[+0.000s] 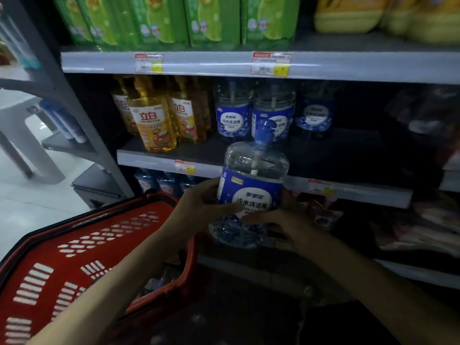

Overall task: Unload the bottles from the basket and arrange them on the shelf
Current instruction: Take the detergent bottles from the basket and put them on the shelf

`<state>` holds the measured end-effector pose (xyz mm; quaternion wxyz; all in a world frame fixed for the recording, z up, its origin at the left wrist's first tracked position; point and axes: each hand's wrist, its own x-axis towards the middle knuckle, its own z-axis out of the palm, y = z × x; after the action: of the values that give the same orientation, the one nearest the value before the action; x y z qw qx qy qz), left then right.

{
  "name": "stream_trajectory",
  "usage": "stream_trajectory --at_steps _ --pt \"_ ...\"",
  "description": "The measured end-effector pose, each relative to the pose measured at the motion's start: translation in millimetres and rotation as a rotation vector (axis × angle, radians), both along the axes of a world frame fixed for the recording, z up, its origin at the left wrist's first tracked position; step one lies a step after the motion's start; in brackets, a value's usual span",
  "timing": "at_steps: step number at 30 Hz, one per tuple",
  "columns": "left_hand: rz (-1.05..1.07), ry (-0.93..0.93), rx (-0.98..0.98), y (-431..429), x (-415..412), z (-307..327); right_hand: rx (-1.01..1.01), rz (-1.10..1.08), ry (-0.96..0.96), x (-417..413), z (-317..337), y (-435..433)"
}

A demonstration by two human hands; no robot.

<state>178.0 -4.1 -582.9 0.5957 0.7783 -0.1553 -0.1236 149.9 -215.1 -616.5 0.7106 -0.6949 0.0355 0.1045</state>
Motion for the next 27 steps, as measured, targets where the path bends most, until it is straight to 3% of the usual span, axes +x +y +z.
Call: stream_trajectory --at_steps 5,8,27 --pt "-0.014 -0.093 0.048 -46 26 7 0.020 -0.125 -0.088 20 7 -46" --pt "0.003 -0.137 0.049 -76 43 7 -0.073 -0.192 -0.114 30 11 -70" --pt "-0.012 -0.109 -0.134 -185 140 1 -0.214 -0.353 -0.330 106 13 -164"
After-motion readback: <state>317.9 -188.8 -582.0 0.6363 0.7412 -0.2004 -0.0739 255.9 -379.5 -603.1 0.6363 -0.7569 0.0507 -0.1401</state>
